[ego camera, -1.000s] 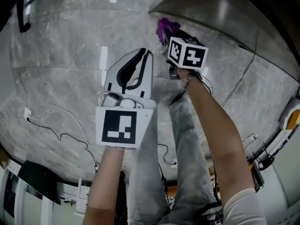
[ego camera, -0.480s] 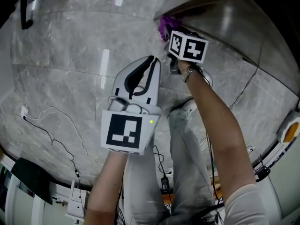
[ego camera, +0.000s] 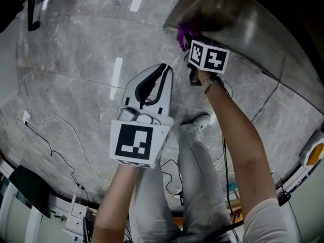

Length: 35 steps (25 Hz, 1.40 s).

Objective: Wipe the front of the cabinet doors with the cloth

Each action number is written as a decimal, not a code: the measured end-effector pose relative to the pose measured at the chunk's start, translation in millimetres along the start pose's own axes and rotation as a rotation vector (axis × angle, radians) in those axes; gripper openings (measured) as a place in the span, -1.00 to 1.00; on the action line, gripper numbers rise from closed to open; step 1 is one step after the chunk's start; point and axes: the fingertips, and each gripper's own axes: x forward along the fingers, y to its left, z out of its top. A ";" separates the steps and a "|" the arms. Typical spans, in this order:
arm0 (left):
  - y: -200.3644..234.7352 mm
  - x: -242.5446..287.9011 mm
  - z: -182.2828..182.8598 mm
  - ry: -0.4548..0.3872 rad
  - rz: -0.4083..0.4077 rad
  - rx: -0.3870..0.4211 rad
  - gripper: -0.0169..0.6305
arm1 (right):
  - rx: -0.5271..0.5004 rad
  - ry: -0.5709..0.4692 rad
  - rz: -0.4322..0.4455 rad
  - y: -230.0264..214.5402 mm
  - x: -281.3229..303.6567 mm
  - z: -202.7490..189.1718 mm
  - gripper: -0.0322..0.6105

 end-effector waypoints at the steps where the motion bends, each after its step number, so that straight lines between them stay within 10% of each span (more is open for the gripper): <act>1: -3.6 2.2 -0.9 0.001 0.003 0.001 -0.85 | 0.001 0.001 -0.001 -5.8 -2.1 -0.8 -0.44; 35: -223.0 75.4 -42.6 0.073 -0.170 0.146 -0.85 | 0.130 -0.044 -0.205 -276.5 -146.8 -62.8 -0.44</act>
